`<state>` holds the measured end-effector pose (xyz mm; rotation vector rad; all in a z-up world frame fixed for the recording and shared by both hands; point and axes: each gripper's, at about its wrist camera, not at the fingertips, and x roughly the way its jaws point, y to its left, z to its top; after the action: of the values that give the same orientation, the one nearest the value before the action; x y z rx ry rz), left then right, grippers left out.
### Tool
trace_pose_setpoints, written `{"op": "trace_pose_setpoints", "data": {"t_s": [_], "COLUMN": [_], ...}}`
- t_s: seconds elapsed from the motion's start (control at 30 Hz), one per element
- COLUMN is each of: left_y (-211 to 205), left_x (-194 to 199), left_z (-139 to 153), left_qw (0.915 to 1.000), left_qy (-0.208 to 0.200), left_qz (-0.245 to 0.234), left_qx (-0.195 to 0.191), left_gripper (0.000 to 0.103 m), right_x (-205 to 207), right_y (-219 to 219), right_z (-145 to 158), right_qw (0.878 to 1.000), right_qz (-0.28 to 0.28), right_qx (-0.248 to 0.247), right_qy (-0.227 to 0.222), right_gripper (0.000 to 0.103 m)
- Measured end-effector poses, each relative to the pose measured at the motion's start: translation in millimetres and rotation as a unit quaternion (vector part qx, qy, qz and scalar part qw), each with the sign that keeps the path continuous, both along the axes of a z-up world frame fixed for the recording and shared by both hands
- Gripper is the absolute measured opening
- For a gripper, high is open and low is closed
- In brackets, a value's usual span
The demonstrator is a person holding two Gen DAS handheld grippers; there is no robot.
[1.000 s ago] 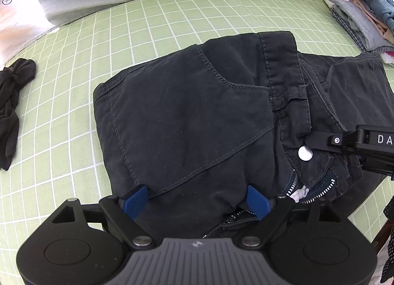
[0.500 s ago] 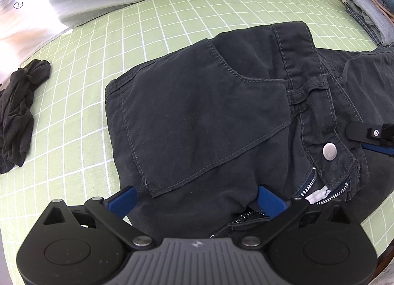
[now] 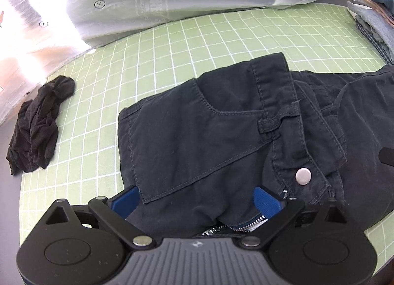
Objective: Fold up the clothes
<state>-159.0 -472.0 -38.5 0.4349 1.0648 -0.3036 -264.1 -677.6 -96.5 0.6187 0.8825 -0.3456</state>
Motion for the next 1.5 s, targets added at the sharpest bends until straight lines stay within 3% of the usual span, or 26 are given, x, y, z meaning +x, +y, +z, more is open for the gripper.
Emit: {"op": "trace_pose_setpoints", "data": {"t_s": [0.07, 0.27, 0.5, 0.77, 1.0, 1.17, 1.27, 1.5], "left_y": [-14, -48, -53, -49, -46, -46, -48, -50], "left_x": [-3, -5, 12, 22, 29, 32, 32, 31], "left_z": [-1, -30, -47, -51, -54, -55, -56, -56], "left_qw": [0.9997, 0.9986, 0.9971, 0.9953, 0.9945, 0.994, 0.9941, 0.9943], "left_qy": [-0.014, 0.019, 0.048, 0.072, 0.091, 0.098, 0.096, 0.095], "left_qz": [-0.013, -0.023, 0.022, 0.041, 0.03, 0.028, 0.029, 0.029], "left_qx": [0.012, 0.044, 0.054, 0.049, 0.042, 0.038, 0.041, 0.039], "left_gripper": [0.099, 0.099, 0.101, 0.103, 0.103, 0.103, 0.103, 0.103], "right_x": [-14, -59, -98, -118, -109, -111, -112, -113], "right_y": [-21, -84, -134, -180, -196, -205, -210, -222], "right_z": [-3, -18, -32, -48, -55, -65, -71, -88], "right_qw": [1.0, 0.994, 0.986, 0.971, 0.962, 0.945, 0.931, 0.889], "right_qz": [-0.027, -0.105, -0.167, -0.238, -0.258, -0.276, -0.286, -0.308], "right_qx": [0.006, -0.008, 0.002, 0.034, 0.051, 0.117, 0.157, 0.249], "right_qy": [0.0, 0.016, 0.022, -0.015, -0.077, -0.13, -0.161, -0.228], "right_gripper": [0.091, 0.092, 0.092, 0.093, 0.103, 0.103, 0.085, 0.086]}}
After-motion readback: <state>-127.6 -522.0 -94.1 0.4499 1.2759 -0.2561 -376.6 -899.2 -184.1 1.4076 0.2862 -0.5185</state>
